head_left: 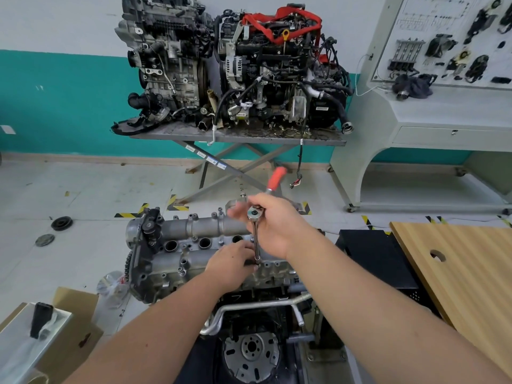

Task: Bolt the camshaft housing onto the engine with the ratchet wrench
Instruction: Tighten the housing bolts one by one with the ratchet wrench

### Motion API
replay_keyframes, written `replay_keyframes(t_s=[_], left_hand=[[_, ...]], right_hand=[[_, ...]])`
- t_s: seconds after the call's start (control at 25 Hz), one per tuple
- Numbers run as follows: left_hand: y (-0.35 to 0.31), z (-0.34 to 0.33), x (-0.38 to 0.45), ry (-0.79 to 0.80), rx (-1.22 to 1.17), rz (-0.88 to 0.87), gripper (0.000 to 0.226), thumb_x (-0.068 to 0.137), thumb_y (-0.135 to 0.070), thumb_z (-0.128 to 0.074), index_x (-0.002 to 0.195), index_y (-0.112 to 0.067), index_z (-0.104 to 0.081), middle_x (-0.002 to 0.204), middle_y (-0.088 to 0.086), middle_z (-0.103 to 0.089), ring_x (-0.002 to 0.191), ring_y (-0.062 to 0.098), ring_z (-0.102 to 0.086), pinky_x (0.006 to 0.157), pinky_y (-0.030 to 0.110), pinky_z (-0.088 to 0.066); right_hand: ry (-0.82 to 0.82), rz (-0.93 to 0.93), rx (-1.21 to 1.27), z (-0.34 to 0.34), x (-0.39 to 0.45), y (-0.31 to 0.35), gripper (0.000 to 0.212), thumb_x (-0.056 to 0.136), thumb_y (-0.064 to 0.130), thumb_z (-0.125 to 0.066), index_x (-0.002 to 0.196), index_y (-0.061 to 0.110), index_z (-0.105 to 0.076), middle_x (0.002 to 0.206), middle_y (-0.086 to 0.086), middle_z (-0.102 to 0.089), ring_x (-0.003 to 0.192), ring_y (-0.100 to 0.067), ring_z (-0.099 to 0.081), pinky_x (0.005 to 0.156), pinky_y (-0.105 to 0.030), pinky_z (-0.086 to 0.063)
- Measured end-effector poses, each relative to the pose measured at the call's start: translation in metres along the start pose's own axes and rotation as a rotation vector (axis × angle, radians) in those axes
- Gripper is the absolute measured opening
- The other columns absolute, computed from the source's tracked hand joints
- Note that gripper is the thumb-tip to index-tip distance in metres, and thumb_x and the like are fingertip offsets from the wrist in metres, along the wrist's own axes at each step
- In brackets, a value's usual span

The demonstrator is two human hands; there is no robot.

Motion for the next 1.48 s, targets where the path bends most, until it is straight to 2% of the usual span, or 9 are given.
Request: replay_keyframes(t_s=[0.12,0.32,0.48,0.68,0.84,0.96,1.08,1.16,1.48], left_hand=[[-0.002,0.001,0.000,0.002,-0.007,-0.025,0.023,0.094,-0.031,-0.062,0.113,-0.022,-0.072,0.132,-0.016,-0.052,0.117,0.017,-0.053,0.098,0.037,-0.043],[-0.005,0.004,-0.001,-0.015,-0.004,-0.046,0.022,0.094,-0.030,-0.064,0.112,-0.021,-0.072,0.130,-0.017,-0.053,0.116,0.016,-0.053,0.097,0.036,-0.044],[-0.011,0.005,-0.001,-0.027,-0.037,-0.118,0.033,0.091,-0.027,-0.068,0.123,-0.019,-0.065,0.128,-0.012,-0.060,0.118,0.015,-0.056,0.099,0.036,-0.044],[-0.004,0.004,0.000,-0.016,0.013,-0.019,0.021,0.092,-0.030,-0.062,0.109,-0.022,-0.072,0.125,-0.013,-0.058,0.114,0.017,-0.056,0.093,0.039,-0.048],[-0.002,0.001,0.001,-0.023,-0.005,-0.034,0.018,0.091,-0.030,-0.065,0.103,-0.020,-0.073,0.126,-0.016,-0.056,0.113,0.015,-0.055,0.094,0.036,-0.045],[0.000,0.000,0.001,-0.038,-0.023,-0.037,0.017,0.091,-0.030,-0.065,0.101,-0.019,-0.073,0.124,-0.017,-0.056,0.111,0.016,-0.055,0.093,0.035,-0.045],[-0.002,0.000,0.001,-0.037,-0.001,-0.035,0.019,0.092,-0.032,-0.064,0.104,-0.020,-0.073,0.125,-0.017,-0.055,0.112,0.014,-0.054,0.093,0.033,-0.043],[-0.003,0.001,0.002,-0.039,0.009,-0.035,0.020,0.092,-0.032,-0.063,0.106,-0.020,-0.072,0.127,-0.016,-0.054,0.114,0.015,-0.052,0.093,0.033,-0.042],[-0.003,0.002,-0.001,-0.039,-0.008,-0.019,0.021,0.093,-0.032,-0.062,0.108,-0.022,-0.072,0.121,-0.012,-0.055,0.112,0.019,-0.053,0.094,0.037,-0.044]], right_hand=[[-0.239,0.187,0.343,0.025,0.004,-0.005,0.021,0.101,0.017,-0.055,0.080,0.014,-0.057,0.070,-0.001,-0.068,0.074,-0.017,-0.067,0.064,-0.032,-0.058],[-0.307,0.760,-0.566,0.031,-0.019,0.008,0.023,0.098,0.043,-0.055,0.115,0.057,-0.060,0.130,0.019,-0.056,0.118,0.006,-0.053,0.101,-0.026,-0.046],[-0.217,1.363,-1.338,-0.001,-0.039,0.016,0.037,0.081,-0.005,-0.064,0.112,0.011,-0.075,0.117,-0.008,-0.068,0.109,-0.031,-0.060,0.088,-0.047,-0.051],[-0.030,1.222,-1.832,-0.017,-0.032,0.023,0.049,0.097,0.035,-0.044,0.138,0.010,-0.057,0.105,-0.008,-0.063,0.096,-0.029,-0.057,0.083,-0.042,-0.046],[0.059,0.948,-1.996,-0.017,-0.017,0.038,0.042,0.106,0.038,-0.033,0.135,0.018,-0.056,0.099,-0.005,-0.064,0.087,-0.026,-0.060,0.071,-0.039,-0.047],[-0.006,0.480,-1.541,-0.008,-0.002,0.041,0.028,0.103,0.028,-0.041,0.081,0.018,-0.054,0.071,-0.002,-0.065,0.071,-0.025,-0.064,0.057,-0.030,-0.042],[-0.026,0.007,-0.378,0.009,0.002,0.010,0.025,0.098,0.007,-0.049,0.073,0.010,-0.053,0.062,-0.004,-0.061,0.065,-0.022,-0.068,0.054,-0.022,-0.047],[-0.063,-0.027,0.042,0.017,0.002,-0.001,0.026,0.100,0.010,-0.051,0.074,0.013,-0.053,0.067,0.002,-0.061,0.071,-0.015,-0.069,0.064,-0.023,-0.042],[-0.131,0.217,-0.138,0.012,0.001,-0.002,0.037,0.102,0.022,-0.055,0.067,0.023,-0.067,0.063,0.004,-0.065,0.076,-0.020,-0.061,0.076,-0.036,-0.047]])
Point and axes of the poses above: each hand's wrist, its own x-axis towards the middle knuckle, its own z-axis out of the back of the hand, y = z × x, the point moved 8 cm from there along x, towards the middle knuckle
